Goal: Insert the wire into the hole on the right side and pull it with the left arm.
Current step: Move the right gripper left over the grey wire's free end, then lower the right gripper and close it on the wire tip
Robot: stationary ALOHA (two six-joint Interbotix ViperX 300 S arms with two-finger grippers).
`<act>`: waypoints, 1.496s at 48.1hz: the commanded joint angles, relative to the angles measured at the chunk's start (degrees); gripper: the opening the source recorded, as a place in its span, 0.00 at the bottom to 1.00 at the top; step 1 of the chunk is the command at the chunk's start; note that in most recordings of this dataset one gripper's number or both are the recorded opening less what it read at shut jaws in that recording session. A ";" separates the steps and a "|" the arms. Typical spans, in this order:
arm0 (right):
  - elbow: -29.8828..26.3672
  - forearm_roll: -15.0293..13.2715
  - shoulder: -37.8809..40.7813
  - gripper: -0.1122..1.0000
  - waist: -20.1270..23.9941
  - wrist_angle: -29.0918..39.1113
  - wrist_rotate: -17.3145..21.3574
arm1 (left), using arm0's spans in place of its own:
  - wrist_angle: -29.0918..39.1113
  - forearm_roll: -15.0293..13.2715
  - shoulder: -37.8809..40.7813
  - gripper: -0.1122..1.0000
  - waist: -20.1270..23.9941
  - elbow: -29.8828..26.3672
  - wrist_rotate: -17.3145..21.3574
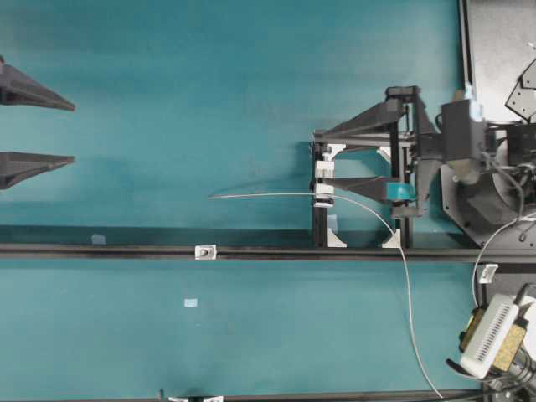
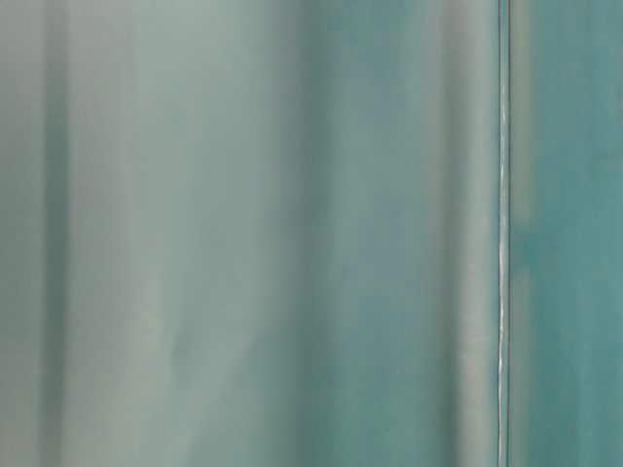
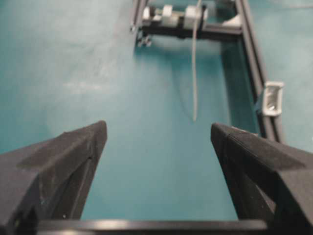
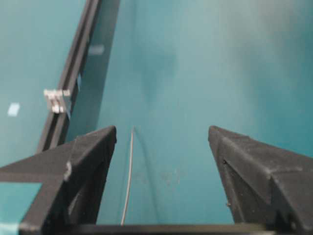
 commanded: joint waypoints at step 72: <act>-18.02 0.00 37.79 0.85 -0.09 -0.18 2.64 | -0.62 -0.09 22.24 0.76 2.11 -9.84 0.18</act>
